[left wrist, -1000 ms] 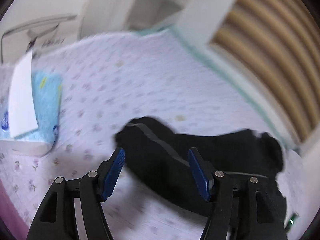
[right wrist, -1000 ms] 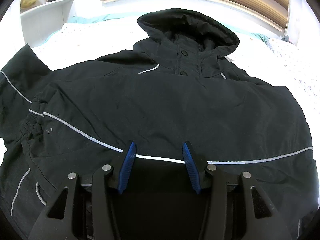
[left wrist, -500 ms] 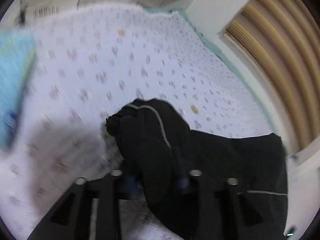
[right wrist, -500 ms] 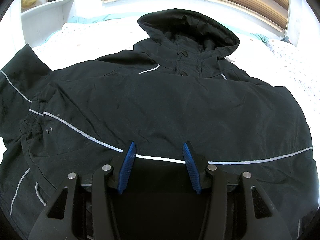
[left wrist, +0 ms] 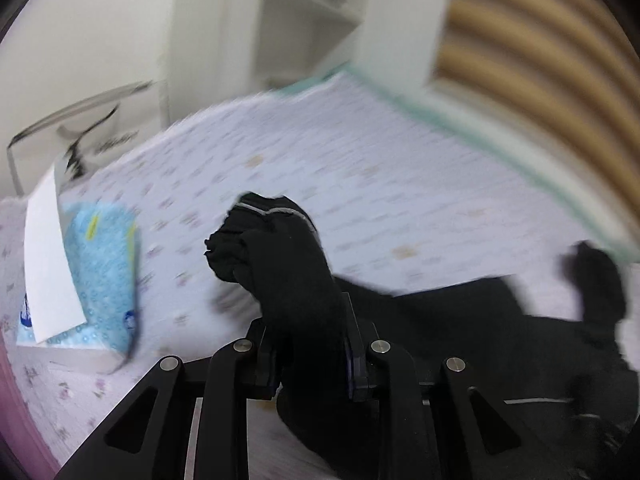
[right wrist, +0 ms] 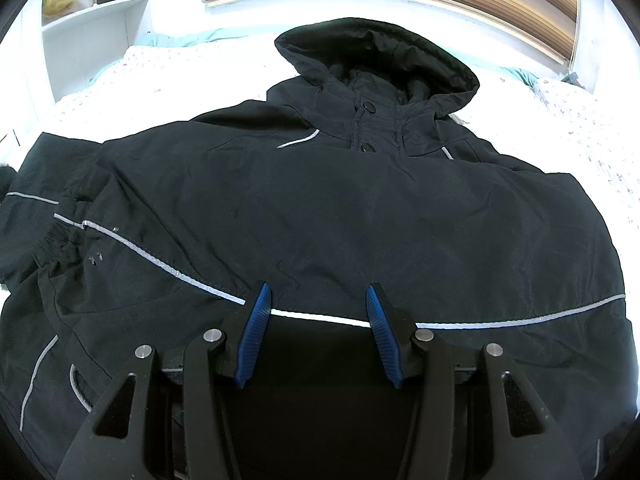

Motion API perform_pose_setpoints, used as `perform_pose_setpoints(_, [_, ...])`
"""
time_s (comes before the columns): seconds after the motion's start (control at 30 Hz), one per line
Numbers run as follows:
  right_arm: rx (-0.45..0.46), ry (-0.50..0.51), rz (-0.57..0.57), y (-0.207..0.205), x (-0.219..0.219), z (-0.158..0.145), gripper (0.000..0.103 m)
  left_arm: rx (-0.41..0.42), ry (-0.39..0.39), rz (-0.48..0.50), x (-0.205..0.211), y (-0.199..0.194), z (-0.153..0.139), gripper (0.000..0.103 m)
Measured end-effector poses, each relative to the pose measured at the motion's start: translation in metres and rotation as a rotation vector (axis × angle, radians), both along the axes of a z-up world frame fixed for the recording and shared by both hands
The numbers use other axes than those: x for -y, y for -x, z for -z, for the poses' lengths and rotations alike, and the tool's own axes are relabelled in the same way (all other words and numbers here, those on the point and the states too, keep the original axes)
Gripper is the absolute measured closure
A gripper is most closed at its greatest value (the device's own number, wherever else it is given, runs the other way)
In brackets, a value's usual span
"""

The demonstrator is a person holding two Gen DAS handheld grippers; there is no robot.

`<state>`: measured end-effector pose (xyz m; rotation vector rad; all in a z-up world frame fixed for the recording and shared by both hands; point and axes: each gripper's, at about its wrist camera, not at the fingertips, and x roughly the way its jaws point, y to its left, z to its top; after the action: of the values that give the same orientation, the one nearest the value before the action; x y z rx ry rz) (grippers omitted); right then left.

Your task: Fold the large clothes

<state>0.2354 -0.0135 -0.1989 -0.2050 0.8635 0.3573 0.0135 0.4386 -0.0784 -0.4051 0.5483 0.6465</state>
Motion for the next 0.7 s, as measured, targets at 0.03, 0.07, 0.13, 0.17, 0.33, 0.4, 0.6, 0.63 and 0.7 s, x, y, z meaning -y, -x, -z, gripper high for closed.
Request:
perform_pose_setpoints(0.03, [0.0, -0.001, 0.0, 0.0, 0.0, 0.0, 0.05, 0.055, -0.005, 0.058, 0.018, 0.003, -0.016, 0.081])
perform_pose_setpoints(0.07, [-0.002, -0.001, 0.0, 0.0, 0.0, 0.0, 0.05, 0.088, 0.0, 0.097, 0.025, 0.002, -0.023, 0.082])
perform_pose_setpoints(0.13, [0.006, 0.0, 0.01, 0.001, 0.001, -0.003, 0.05, 0.179, 0.018, 0.231, 0.06, 0.002, -0.048, 0.085])
perform_pose_setpoints(0.17, [0.026, 0.01, 0.031, 0.005, 0.002, -0.007, 0.05, 0.205, 0.016, 0.282, 0.077, 0.001, -0.057, 0.085])
perform_pose_setpoints(0.33, [0.069, -0.037, 0.061, 0.027, 0.013, -0.036, 0.05, 0.318, 0.06, 0.54, 0.158, -0.01, -0.094, 0.086])
perform_pose_setpoints(0.4, [0.057, -0.098, 0.062, 0.035, 0.025, -0.052, 0.05, 0.328, 0.072, 0.615, 0.186, -0.021, -0.102, 0.086])
perform_pose_setpoints(0.6, [0.066, -0.168, 0.06, 0.058, 0.066, -0.091, 0.05, 0.259, 0.085, 0.857, 0.292, -0.072, -0.094, 0.086])
perform_pose_setpoints(0.63, [0.07, -0.171, 0.06, 0.06, 0.071, -0.094, 0.05, 0.234, 0.093, 0.894, 0.312, -0.082, -0.086, 0.086])
perform_pose_setpoints(0.7, [0.075, -0.176, 0.064, 0.065, 0.084, -0.101, 0.05, 0.174, 0.108, 0.947, 0.347, -0.102, -0.07, 0.086])
